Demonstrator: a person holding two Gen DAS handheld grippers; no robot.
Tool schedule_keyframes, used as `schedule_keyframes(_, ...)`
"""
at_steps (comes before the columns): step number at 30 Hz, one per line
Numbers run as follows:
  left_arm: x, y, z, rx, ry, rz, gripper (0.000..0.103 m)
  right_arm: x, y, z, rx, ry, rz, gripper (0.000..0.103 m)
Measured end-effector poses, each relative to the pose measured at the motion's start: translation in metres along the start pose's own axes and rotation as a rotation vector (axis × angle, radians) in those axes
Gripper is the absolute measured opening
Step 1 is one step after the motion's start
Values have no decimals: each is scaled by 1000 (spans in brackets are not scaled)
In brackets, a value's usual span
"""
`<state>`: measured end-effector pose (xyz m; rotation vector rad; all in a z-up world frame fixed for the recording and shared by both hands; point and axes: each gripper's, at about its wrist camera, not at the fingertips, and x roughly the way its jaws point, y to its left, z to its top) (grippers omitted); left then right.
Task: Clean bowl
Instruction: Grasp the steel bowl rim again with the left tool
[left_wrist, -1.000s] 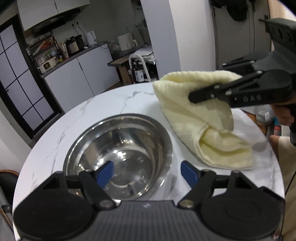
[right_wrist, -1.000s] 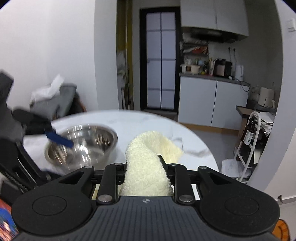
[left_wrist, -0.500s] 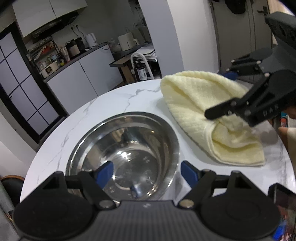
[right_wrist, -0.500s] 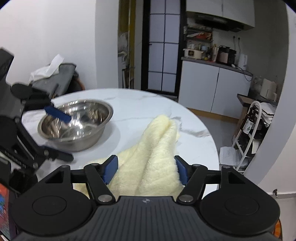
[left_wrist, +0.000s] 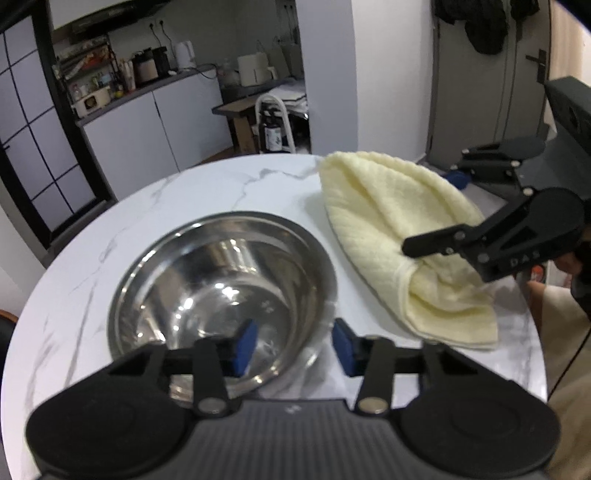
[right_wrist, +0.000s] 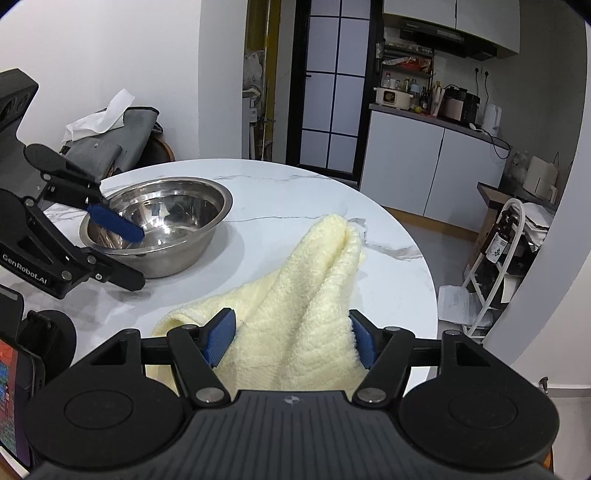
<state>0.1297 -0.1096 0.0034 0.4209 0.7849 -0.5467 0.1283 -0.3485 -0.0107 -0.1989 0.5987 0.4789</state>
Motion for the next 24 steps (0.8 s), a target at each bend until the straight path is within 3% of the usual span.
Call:
schedule_keyframes(6,0,1,1,-11,-15,-3,21,0,-3,-2,7,-4,18,44)
schedule_keyframes(8,-4,4,3,-38,-46,-21,18,-1,-7,-3,20,-12,16,29)
schedule_keyframes(11,-10,11,6,-74,-82,-56,13,-1,-11,-3,39,-22,30,22)
schedule_keyframes(15,-26,21,9,-151,-167,-94,10,-7,-18,-1,73,-76,15,19)
schedule_keyframes(19,-41,36,9,-259,-270,-212,7,-20,-14,5,86,-157,30,19)
schedule_keyframes(24,-39,44,5,-334,-321,-293,7,-30,-3,13,74,-222,60,19)
